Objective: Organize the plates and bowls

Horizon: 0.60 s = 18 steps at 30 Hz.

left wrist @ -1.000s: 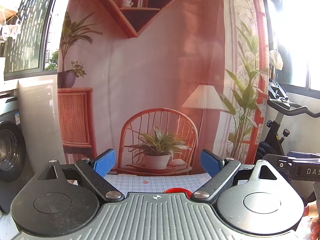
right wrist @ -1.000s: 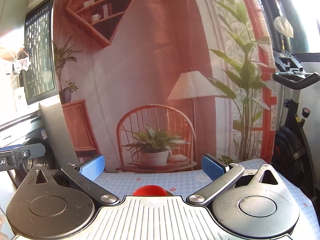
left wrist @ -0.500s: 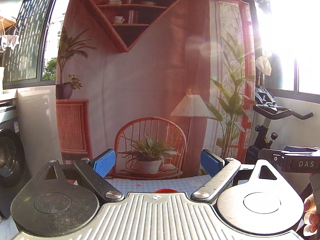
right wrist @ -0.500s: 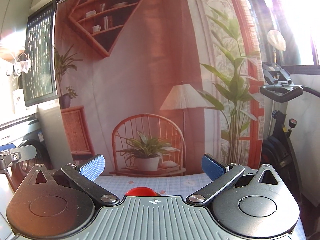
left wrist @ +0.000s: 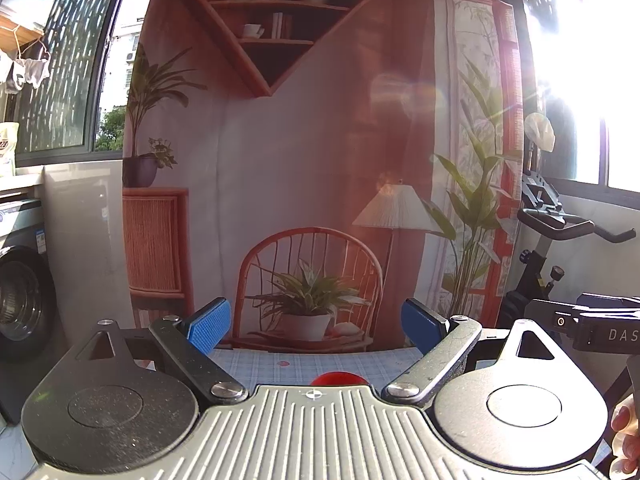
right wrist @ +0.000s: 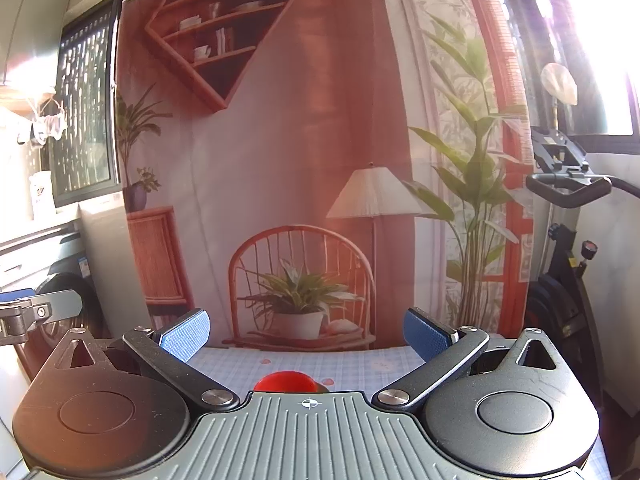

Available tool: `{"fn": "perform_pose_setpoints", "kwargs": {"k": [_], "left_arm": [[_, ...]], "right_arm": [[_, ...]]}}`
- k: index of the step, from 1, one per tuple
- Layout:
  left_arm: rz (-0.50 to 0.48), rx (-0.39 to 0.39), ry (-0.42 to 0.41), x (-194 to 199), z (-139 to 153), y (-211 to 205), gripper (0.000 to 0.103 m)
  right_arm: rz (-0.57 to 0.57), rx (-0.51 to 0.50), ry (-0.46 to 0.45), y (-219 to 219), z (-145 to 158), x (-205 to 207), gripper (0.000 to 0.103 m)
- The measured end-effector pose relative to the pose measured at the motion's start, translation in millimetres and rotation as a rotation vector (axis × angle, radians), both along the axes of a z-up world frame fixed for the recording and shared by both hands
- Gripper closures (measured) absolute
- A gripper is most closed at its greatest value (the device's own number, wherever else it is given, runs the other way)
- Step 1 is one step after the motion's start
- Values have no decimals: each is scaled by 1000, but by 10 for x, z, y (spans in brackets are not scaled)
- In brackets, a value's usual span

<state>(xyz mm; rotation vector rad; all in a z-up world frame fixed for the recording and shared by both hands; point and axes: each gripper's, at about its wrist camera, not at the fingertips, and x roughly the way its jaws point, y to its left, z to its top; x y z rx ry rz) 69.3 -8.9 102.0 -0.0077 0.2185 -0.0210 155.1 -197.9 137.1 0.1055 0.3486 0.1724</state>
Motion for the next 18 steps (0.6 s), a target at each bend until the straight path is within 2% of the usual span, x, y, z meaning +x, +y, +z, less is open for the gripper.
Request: {"fn": "perform_pose_setpoints", "kwargs": {"k": [18], "left_arm": [[1, -8, 19, 25, -33, 53, 10]], "right_arm": [[-2, -2, 11, 37, -46, 2, 0]]}}
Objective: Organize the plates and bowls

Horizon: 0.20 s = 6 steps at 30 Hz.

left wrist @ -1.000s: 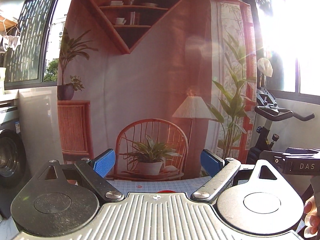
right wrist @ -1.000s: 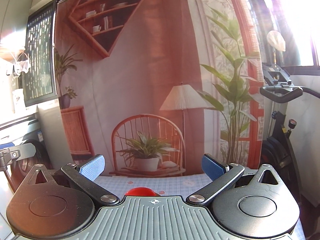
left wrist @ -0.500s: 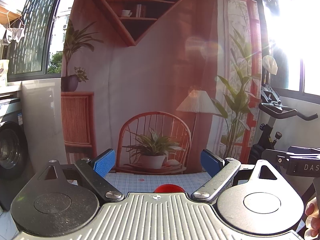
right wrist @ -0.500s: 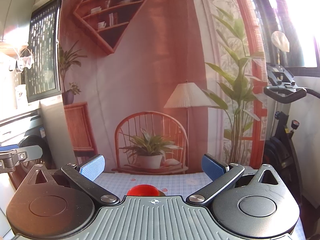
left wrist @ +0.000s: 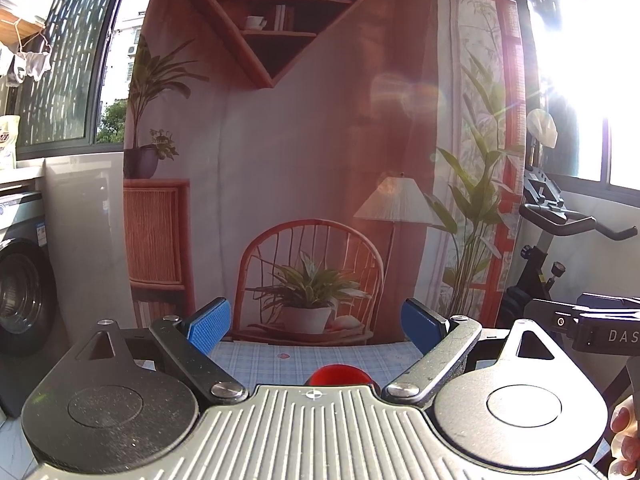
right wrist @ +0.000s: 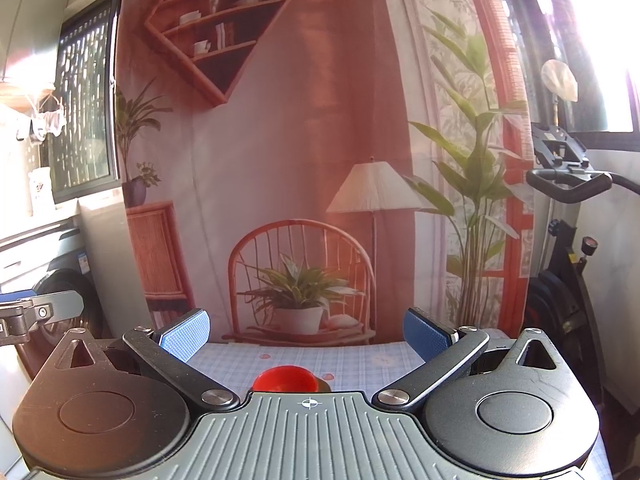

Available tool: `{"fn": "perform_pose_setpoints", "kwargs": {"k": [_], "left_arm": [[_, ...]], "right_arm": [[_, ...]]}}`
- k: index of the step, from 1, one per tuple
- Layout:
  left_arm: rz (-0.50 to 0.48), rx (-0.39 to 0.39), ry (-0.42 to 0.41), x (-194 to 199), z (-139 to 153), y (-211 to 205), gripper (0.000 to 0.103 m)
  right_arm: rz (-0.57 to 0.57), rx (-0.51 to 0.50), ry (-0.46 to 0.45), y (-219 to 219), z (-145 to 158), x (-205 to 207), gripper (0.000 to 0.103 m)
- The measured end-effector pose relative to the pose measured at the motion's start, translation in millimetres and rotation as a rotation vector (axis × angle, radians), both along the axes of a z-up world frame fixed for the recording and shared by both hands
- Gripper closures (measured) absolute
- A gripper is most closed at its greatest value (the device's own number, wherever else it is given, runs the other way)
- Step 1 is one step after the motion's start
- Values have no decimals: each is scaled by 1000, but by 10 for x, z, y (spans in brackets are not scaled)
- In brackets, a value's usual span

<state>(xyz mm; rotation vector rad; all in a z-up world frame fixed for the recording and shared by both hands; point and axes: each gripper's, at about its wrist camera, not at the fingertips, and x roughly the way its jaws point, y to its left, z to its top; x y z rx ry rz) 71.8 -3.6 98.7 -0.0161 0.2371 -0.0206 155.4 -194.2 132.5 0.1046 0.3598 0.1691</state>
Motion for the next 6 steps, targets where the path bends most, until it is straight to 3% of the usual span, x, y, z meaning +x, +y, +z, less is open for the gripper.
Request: {"fn": "perform_pose_setpoints", "kwargs": {"k": [6], "left_arm": [[13, 9, -13, -21, -9, 19, 10]], "right_arm": [[0, 1, 3, -11, -6, 2, 0]]}}
